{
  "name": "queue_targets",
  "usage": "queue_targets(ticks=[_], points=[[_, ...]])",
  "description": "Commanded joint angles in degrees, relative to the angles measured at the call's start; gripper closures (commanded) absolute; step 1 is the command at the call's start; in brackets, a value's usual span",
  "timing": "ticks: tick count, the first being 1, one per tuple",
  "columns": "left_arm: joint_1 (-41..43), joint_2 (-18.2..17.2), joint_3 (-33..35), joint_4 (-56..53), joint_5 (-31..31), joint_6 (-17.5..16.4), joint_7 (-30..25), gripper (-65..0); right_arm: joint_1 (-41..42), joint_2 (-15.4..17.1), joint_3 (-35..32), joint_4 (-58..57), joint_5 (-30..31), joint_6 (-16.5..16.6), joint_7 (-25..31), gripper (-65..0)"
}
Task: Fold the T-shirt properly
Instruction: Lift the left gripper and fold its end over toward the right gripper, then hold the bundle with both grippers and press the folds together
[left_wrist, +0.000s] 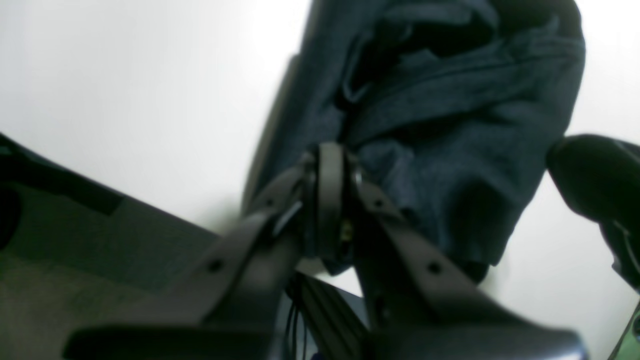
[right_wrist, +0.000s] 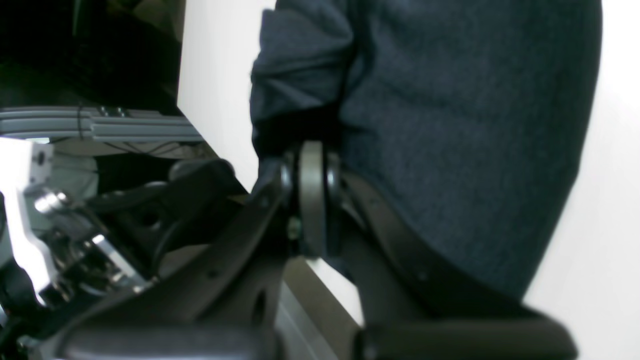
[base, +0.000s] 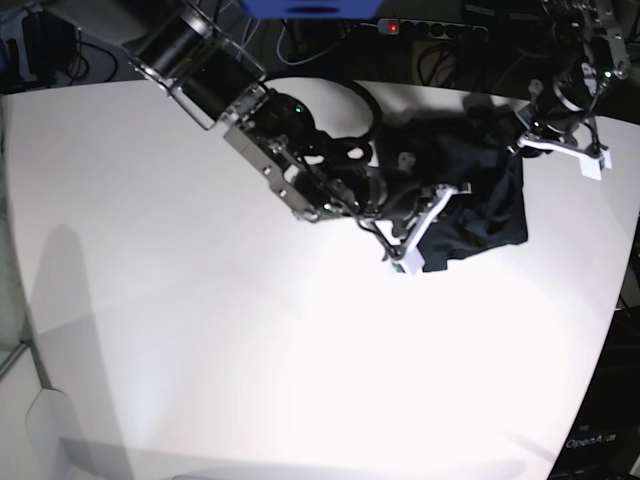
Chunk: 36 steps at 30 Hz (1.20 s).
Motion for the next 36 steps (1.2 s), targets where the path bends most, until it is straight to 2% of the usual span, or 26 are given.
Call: queue_targets(ticks=[1, 10, 15, 17, 20, 26, 33, 36], points=[[0.1, -0.72, -0.18, 0.83, -0.28, -0.14, -0.72, 0.0, 1.32, -0.88, 0.01, 1.08, 1.32, -0.24, 0.66, 0.0], [0.1, -0.64, -0.18, 1.01, -0.28, -0.14, -0.72, 0.0, 1.58, -3.35, -0.16, -1.3, 0.88, -0.24, 0.74, 0.0], [0.19, -0.64, -0.18, 1.01, -0.36, -0.14, -0.72, 0.0, 2.99, -5.19, -0.16, -5.6, -2.28, -0.15, 0.83, 0.0], [0.19, -0.64, -0.18, 1.01, -0.36, -0.14, -0.72, 0.0, 3.25, -5.63, -0.16, -7.1, -2.28, 0.82, 1.71, 0.0], [0.28, -0.64, -0.18, 1.01, -0.36, -0.14, -0.72, 0.0, 4.04, -5.72, -0.16, -9.3, -2.28, 4.25, 5.67, 0.0], [0.28, -0.64, -0.18, 0.92, -0.36, -0.14, -0.72, 0.0, 5.27, -5.97, -0.16, -14.31, -2.28, 4.51, 6.99, 0.0], [0.28, -0.64, -0.18, 0.83, -0.36, -0.14, -0.72, 0.0, 6.59, -5.97, -3.68, -13.08, -1.93, 4.51, 9.98, 0.0], [0.1, -0.64, -0.18, 0.83, -0.36, -0.14, -0.72, 0.0, 6.77, -5.97, -3.77, -12.37, 1.24, 4.51, 9.89, 0.0]])
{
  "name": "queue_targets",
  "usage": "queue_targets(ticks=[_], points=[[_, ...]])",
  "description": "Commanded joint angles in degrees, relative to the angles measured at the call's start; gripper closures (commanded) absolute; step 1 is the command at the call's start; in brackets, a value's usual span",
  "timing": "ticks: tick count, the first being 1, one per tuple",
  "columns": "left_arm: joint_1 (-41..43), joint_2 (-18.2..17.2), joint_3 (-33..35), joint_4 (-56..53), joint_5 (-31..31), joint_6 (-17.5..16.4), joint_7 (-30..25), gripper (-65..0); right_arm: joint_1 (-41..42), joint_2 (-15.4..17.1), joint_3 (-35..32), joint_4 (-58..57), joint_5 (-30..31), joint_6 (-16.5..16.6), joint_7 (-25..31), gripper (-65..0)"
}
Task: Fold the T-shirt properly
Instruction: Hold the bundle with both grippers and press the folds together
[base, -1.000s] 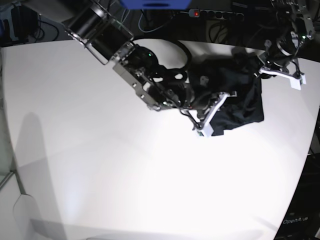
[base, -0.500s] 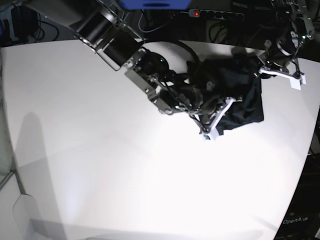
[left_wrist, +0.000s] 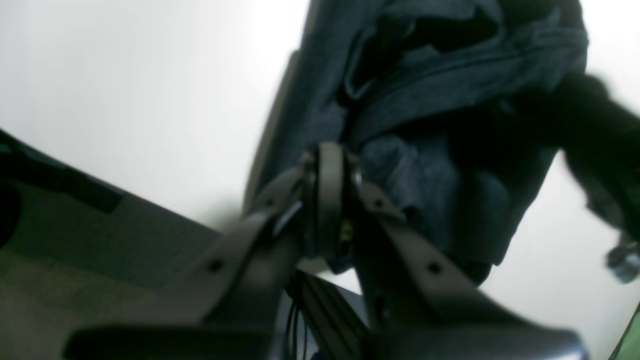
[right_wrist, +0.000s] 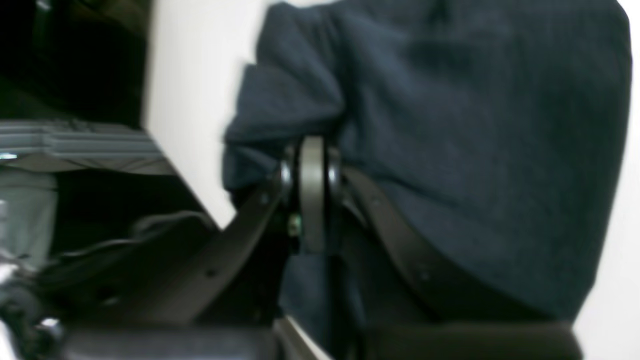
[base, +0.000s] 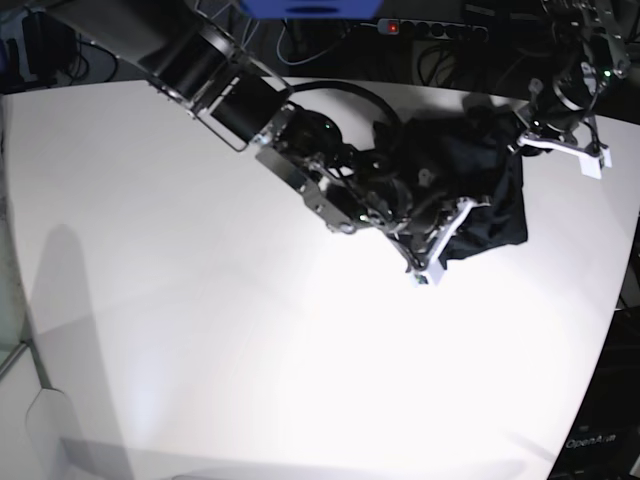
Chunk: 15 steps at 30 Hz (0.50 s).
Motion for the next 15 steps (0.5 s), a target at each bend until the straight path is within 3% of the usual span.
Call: queue_targets(ticks=[1, 15], points=[[-0.05, -0.66, -0.21, 0.83, -0.36, -0.16, -0.72, 0.0, 1.3, -1.01, 0.17, 1.11, 2.51, 1.01, 0.77, 0.0], [-0.14, -0.57, -0.29, 0.74, -0.28, -0.16, -0.81, 0.0, -0.02, -1.01, -1.86, 6.39, 4.71, 1.1, 1.04, 0.0]])
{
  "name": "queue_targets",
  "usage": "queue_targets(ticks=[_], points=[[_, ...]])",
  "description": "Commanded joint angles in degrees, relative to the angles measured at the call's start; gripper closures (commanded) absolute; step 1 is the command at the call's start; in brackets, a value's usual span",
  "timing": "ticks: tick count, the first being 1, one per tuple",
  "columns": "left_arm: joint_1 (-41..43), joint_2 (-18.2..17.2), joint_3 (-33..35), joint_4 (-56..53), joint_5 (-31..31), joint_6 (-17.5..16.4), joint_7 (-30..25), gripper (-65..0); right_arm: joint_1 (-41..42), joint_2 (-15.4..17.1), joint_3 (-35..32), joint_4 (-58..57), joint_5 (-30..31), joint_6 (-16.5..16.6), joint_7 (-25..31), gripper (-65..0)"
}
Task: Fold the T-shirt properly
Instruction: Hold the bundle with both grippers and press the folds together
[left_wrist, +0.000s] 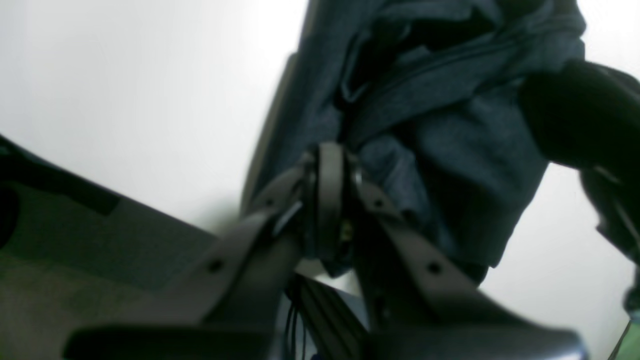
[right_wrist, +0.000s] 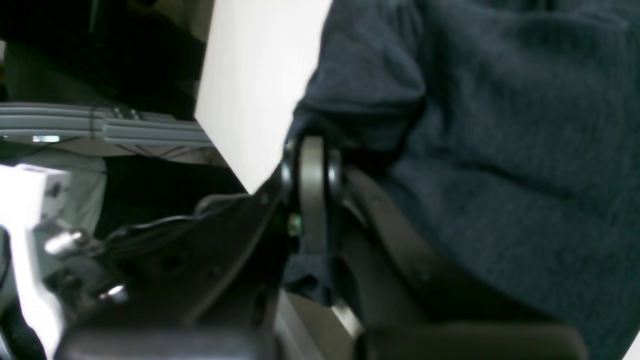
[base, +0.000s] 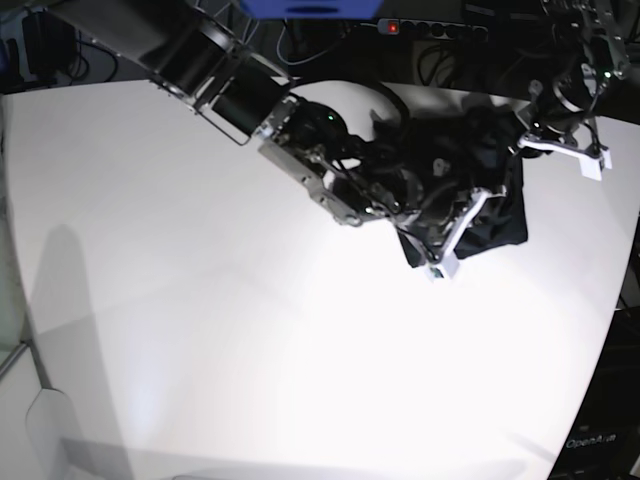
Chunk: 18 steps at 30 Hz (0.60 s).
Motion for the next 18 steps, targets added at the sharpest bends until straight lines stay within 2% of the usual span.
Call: queue_targets(ticks=[1, 8, 18], points=[[0.14, -0.48, -0.29, 0.85, -0.3, -0.14, -0.78, 0.0, 1.16, -1.1, 0.16, 1.93, 1.58, 0.86, 0.82, 0.0], [0.14, 0.92, -0.21, 0.85, -0.21, -0.14, -0.7, 0.0, 1.6, -1.1, -5.73, 5.98, 1.58, 0.86, 1.26, 0.0], [0.32, 0.92, -0.29, 1.38, -0.3, -0.14, -0.7, 0.0, 1.78, -0.41, -5.82, 6.24, 1.5, 0.51, 1.26, 0.0]])
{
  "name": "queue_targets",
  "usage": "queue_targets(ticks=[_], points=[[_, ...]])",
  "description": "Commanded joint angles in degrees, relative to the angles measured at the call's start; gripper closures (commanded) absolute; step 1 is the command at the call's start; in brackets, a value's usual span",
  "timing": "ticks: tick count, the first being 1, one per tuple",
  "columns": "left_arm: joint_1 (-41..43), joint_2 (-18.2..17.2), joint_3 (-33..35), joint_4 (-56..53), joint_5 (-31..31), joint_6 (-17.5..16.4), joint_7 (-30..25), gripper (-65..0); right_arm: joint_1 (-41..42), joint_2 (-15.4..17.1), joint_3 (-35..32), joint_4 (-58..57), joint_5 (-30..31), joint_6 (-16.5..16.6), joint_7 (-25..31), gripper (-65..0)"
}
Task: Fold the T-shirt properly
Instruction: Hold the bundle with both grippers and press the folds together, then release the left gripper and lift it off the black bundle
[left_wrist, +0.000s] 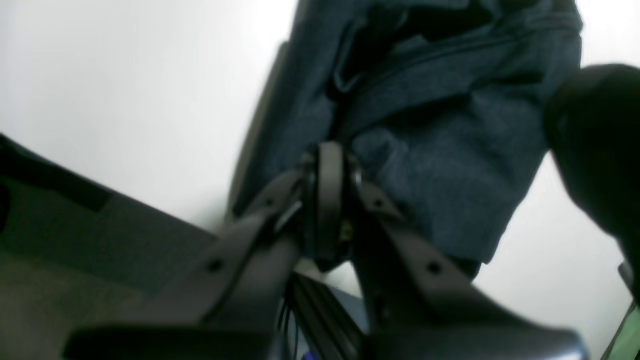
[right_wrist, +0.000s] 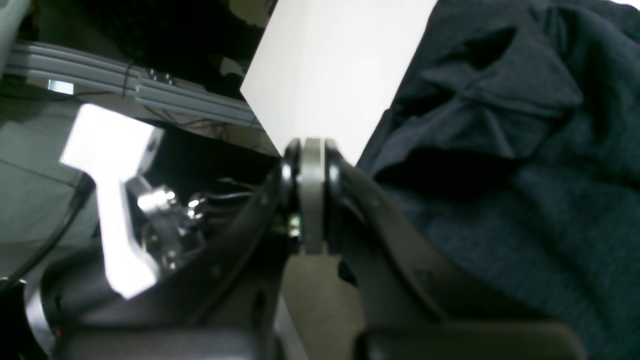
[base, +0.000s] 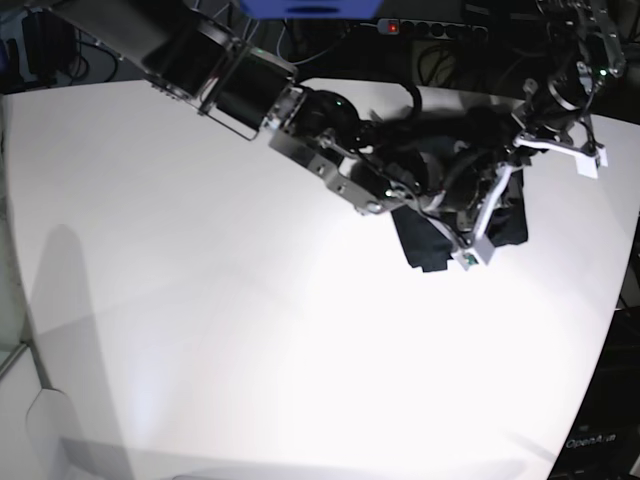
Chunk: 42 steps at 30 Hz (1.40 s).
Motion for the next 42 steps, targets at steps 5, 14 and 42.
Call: queue_targets(ticks=[5, 14, 42], points=[[0.1, -0.52, -0.43, 1.93, -0.56, -0.14, -0.96, 0.0, 0.75, 1.92, 1.55, 1.17, 1.12, 0.51, 1.08, 0.0], [-1.04, -0.52, -0.43, 4.39, -0.56, -0.14, -0.78, 0.0, -0.04, 4.74, 3.48, 3.54, 1.12, 0.51, 0.64, 0.0], [-16.6, -0.69, 8.28, -7.83, -4.69, -0.14, -0.61, 0.0, -2.15, 12.47, 11.57, 4.95, 1.04, 0.42, 0.73, 0.0]])
